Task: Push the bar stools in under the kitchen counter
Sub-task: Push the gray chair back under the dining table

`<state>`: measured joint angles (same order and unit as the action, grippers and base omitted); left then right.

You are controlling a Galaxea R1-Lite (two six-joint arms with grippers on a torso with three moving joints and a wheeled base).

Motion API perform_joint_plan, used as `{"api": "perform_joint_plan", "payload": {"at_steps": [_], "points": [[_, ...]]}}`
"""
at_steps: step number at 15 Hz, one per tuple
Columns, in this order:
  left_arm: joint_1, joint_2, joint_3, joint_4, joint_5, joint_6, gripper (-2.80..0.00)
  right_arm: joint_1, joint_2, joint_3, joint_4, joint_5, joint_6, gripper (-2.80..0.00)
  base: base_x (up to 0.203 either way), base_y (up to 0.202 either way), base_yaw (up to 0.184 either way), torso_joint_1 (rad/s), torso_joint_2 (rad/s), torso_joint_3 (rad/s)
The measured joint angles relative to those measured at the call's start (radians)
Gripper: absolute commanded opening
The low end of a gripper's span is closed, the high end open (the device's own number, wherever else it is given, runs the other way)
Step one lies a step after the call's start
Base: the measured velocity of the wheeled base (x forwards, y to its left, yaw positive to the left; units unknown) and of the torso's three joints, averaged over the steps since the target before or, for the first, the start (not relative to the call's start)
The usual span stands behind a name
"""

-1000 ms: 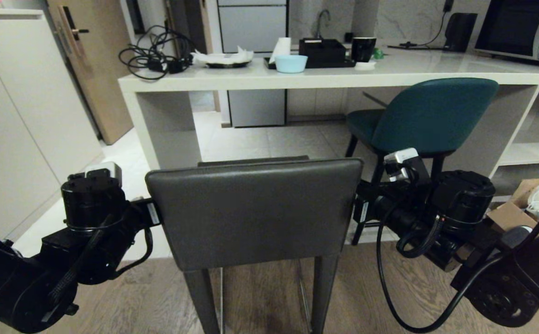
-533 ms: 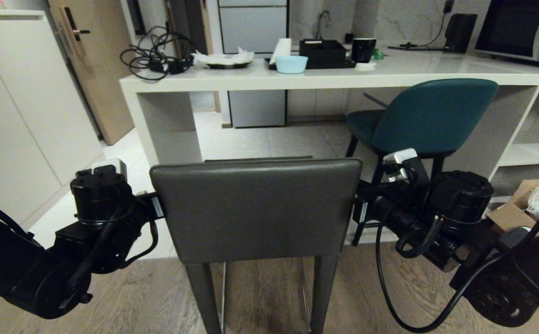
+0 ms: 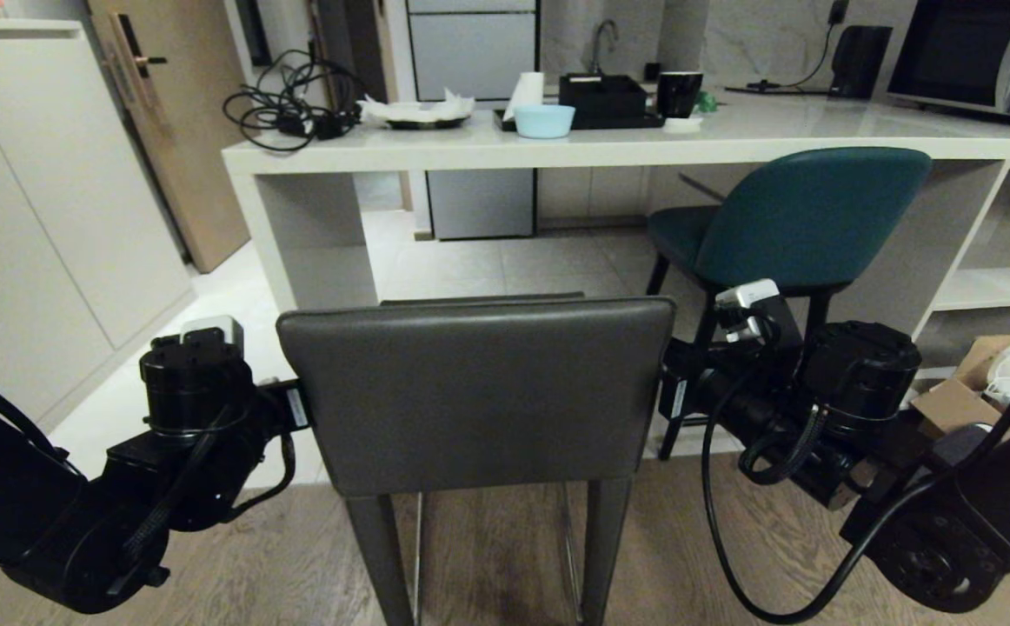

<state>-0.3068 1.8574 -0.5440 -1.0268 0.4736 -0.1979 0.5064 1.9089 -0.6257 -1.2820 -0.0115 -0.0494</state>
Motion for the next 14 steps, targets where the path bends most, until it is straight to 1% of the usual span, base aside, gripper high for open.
{"api": "perform_joint_plan", "payload": {"at_steps": [3,5,7,9,10,12,14], "points": [[0.002,-0.003,0.005,-0.001,-0.001,0.001,-2.8,-0.004,0.006,-0.005,0.003,0.0,-0.002,-2.8,0.0,0.0,0.0,0.0,0.0,0.0],[0.026,-0.001,-0.007,0.001,-0.014,0.003,-2.8,-0.02,0.015,-0.014,0.008,0.001,-0.003,-2.8,0.0,0.0,0.0,0.0,0.0,0.0],[0.062,0.002,-0.025,0.003,-0.081,0.01,-2.8,-0.034,0.024,-0.034,0.016,0.003,-0.004,-2.8,0.0,0.0,0.0,0.0,0.0,0.0],[0.08,0.003,-0.044,-0.001,-0.145,0.038,-2.8,-0.038,0.033,-0.053,0.021,0.001,-0.008,-2.8,0.0,0.0,0.0,0.0,0.0,0.0],[0.082,0.004,-0.05,-0.012,-0.157,0.042,-2.8,-0.039,0.038,-0.062,0.021,0.0,-0.011,-2.8,0.0,0.0,0.0,0.0,0.0,0.0],[0.08,0.012,-0.06,-0.07,-0.177,0.048,-2.8,-0.039,0.047,-0.079,0.022,-0.003,-0.013,-2.8,0.0,0.0,0.0,0.0,0.0,0.0],[0.078,0.024,-0.06,-0.101,-0.187,0.052,-2.8,-0.04,0.056,-0.104,0.042,-0.004,-0.014,-2.8,0.0,0.0,0.0,0.0,0.0,0.0]]}}
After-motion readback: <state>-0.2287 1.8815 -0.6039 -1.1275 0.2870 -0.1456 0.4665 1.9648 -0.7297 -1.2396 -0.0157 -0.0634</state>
